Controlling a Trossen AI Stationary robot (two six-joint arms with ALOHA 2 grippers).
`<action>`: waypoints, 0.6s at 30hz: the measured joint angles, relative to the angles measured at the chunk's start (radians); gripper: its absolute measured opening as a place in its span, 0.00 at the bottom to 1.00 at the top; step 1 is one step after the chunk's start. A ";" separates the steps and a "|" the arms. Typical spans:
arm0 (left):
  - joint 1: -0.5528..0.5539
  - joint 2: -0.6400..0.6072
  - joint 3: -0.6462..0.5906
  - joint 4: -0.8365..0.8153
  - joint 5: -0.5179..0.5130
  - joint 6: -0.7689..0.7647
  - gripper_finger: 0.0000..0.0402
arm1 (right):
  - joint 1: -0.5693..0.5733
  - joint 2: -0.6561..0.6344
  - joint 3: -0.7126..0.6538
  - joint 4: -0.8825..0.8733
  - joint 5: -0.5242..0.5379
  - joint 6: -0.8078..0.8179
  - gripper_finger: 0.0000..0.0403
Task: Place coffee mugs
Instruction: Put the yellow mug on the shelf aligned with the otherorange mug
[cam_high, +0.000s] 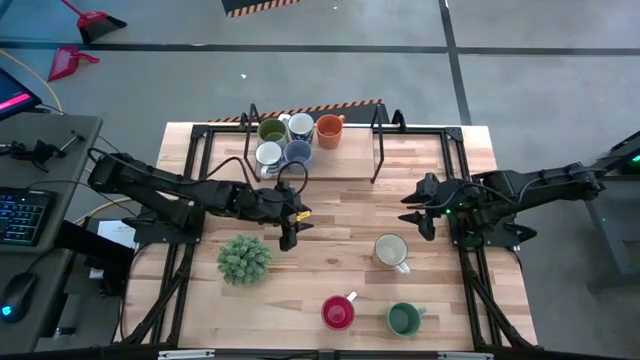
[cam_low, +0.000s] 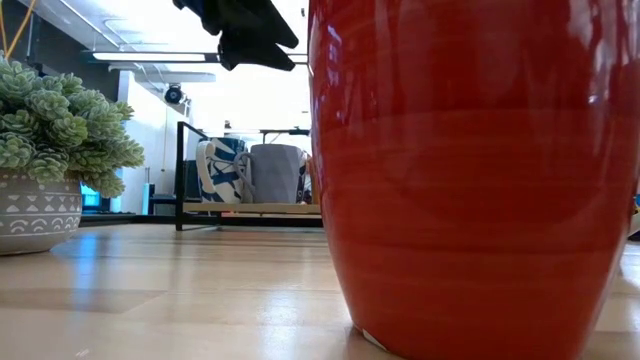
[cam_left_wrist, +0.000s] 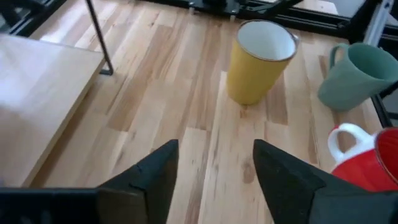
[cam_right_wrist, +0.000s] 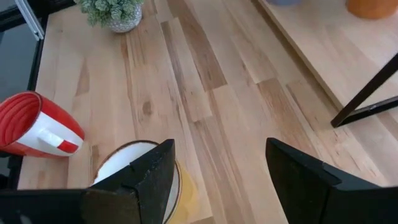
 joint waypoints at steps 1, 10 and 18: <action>0.004 0.000 0.000 -0.001 0.000 -0.013 0.51 | 0.000 0.005 0.000 0.002 0.000 -0.006 0.57; -0.017 0.024 0.000 0.007 0.000 -0.049 0.61 | 0.000 0.094 0.000 0.021 -0.014 -0.085 0.57; -0.073 0.047 -0.001 0.062 -0.007 -0.049 0.61 | -0.001 0.168 0.000 0.012 -0.017 -0.103 0.57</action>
